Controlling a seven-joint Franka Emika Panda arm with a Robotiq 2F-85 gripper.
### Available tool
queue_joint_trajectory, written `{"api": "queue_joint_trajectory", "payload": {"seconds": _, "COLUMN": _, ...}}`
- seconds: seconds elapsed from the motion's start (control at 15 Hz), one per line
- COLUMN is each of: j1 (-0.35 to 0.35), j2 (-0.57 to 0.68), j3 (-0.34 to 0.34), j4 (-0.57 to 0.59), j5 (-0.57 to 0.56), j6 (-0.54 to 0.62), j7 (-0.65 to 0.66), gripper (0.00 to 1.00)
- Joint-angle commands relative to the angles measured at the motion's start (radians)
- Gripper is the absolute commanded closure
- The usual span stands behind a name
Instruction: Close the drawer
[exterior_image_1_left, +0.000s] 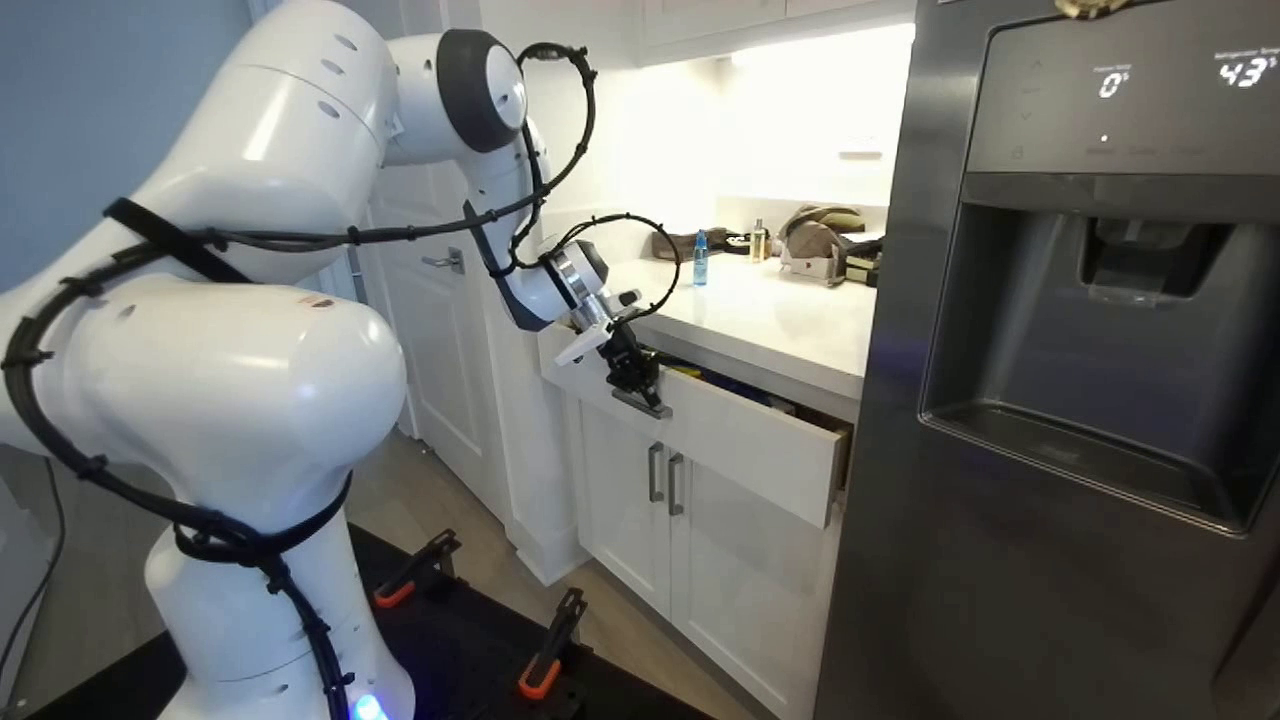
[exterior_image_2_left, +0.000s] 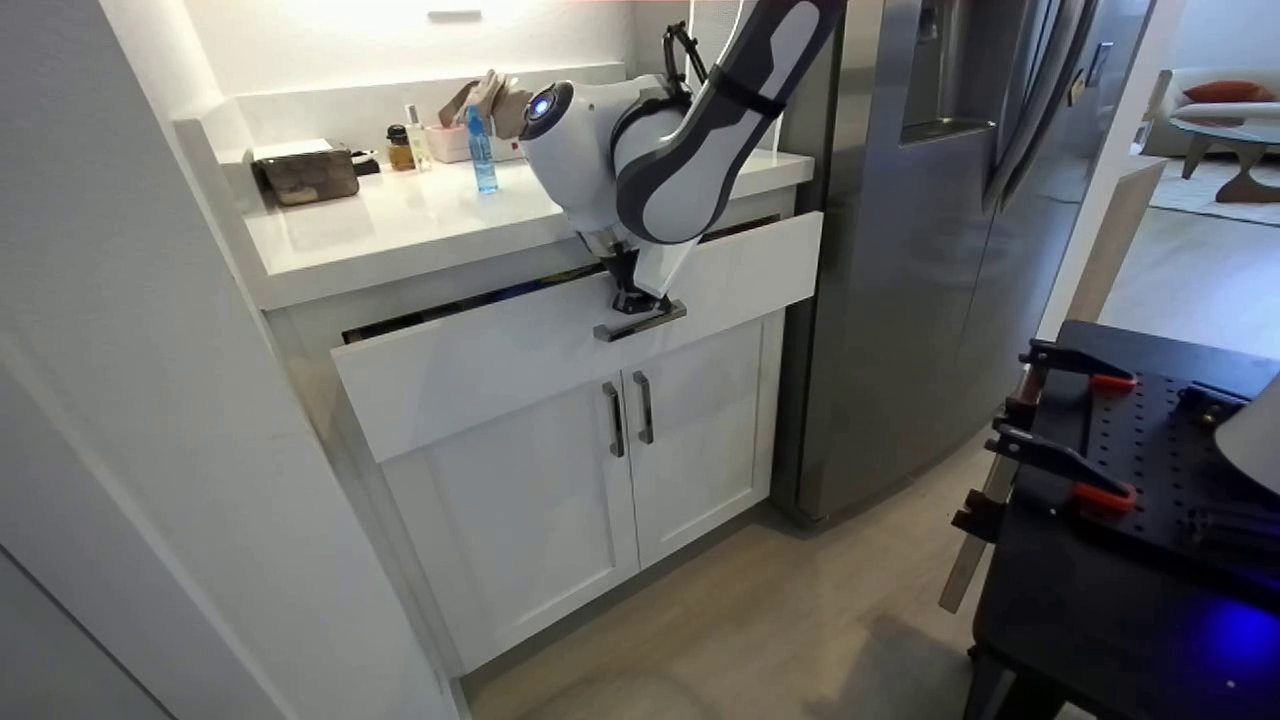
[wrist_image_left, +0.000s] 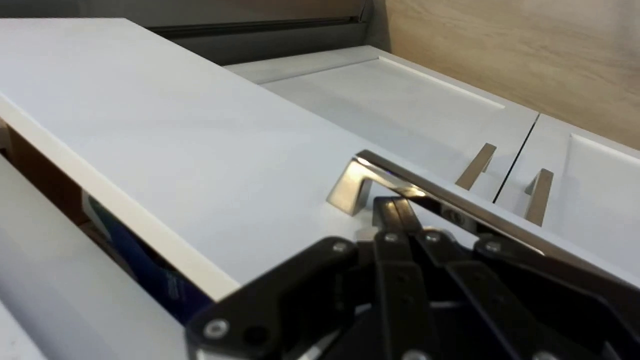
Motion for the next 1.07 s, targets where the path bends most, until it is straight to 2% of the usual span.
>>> {"api": "queue_joint_trajectory", "payload": {"seconds": 0.0, "j1": -0.03, "j2": 0.025, "j3": -0.028, "j4": -0.014, "j5": -0.038, "j6": 0.114, "j7": 0.04, "gripper": 1.0}}
{"api": "queue_joint_trajectory", "payload": {"seconds": 0.47, "j1": -0.048, "j2": 0.028, "j3": -0.102, "j4": -0.031, "j5": -0.047, "j6": 0.293, "j7": 0.026, "gripper": 1.0}}
{"api": "queue_joint_trajectory", "payload": {"seconds": 1.0, "j1": -0.049, "j2": -0.009, "j3": -0.163, "j4": -0.088, "j5": -0.034, "j6": 0.404, "j7": 0.006, "gripper": 1.0}}
